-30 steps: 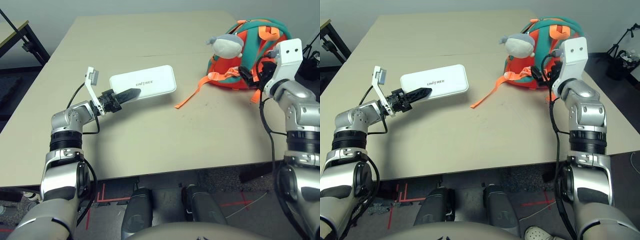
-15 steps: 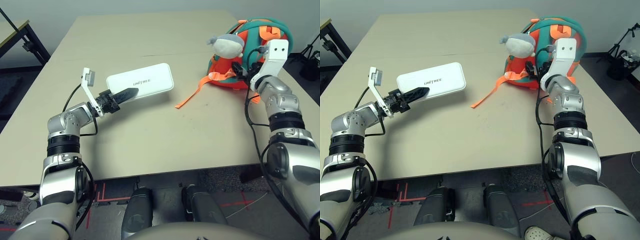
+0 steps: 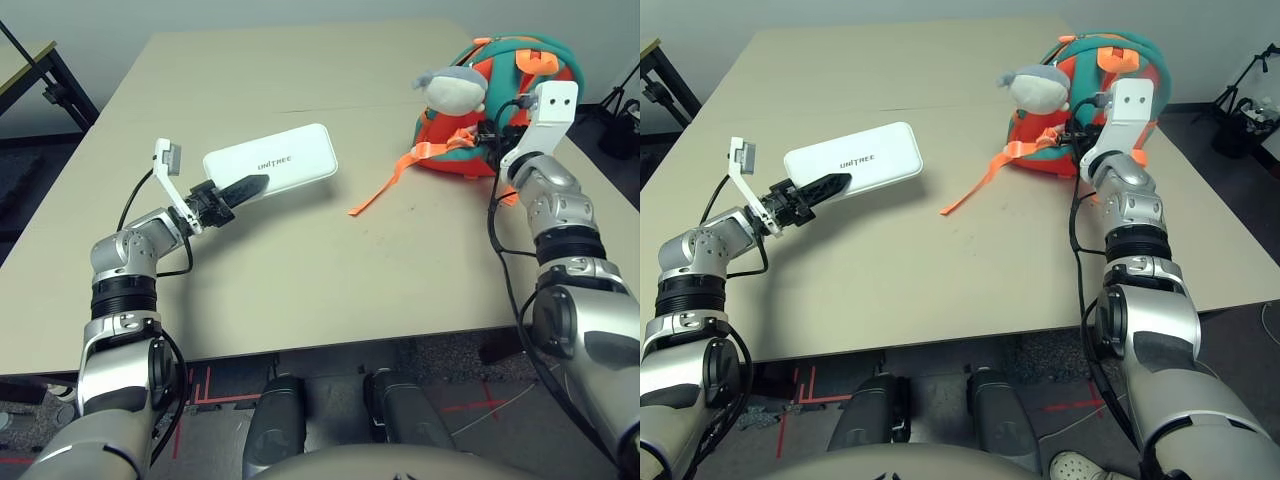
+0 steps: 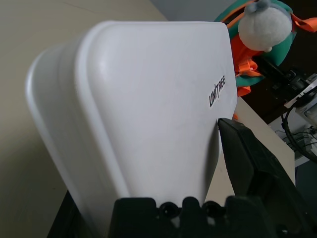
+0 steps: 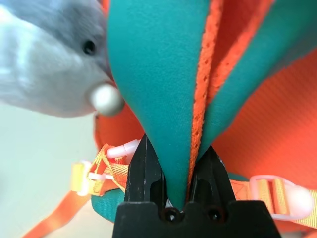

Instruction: Put the pencil case into the backpack and zip it.

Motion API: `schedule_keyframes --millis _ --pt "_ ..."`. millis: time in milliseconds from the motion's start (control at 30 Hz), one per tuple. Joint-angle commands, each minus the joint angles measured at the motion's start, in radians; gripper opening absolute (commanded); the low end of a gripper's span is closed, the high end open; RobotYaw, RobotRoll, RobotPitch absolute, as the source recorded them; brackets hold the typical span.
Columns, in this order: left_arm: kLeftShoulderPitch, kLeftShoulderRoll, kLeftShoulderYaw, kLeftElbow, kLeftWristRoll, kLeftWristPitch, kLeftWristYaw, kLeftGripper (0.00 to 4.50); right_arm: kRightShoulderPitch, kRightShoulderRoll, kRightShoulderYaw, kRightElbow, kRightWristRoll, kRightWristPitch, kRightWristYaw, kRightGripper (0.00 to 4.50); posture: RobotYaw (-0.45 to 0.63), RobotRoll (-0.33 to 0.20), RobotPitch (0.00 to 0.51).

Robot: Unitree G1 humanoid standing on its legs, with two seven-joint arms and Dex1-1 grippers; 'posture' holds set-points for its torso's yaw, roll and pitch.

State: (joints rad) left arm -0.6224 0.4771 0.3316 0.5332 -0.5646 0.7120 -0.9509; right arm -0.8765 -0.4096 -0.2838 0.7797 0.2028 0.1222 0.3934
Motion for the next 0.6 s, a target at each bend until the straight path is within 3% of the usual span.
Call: schedule_keyframes --millis 33,333,600 --pt "-0.036 0.019 -0.006 0.029 0.012 -0.049 -0.001 3.34 0.023 0.009 0.022 -0.139 0.048 0.014 0.087 0.29 -0.09 0.0 0.08" --pt "-0.113 0.027 -0.018 0.135 0.042 -0.126 -0.007 3.34 0.088 0.018 0.053 -0.427 0.146 0.113 0.222 0.29 -0.11 0.0 0.081" --pt "-0.14 0.028 -0.019 0.177 0.052 -0.174 -0.007 3.34 0.15 0.021 0.065 -0.666 0.233 0.244 0.246 0.29 -0.12 0.0 0.077"
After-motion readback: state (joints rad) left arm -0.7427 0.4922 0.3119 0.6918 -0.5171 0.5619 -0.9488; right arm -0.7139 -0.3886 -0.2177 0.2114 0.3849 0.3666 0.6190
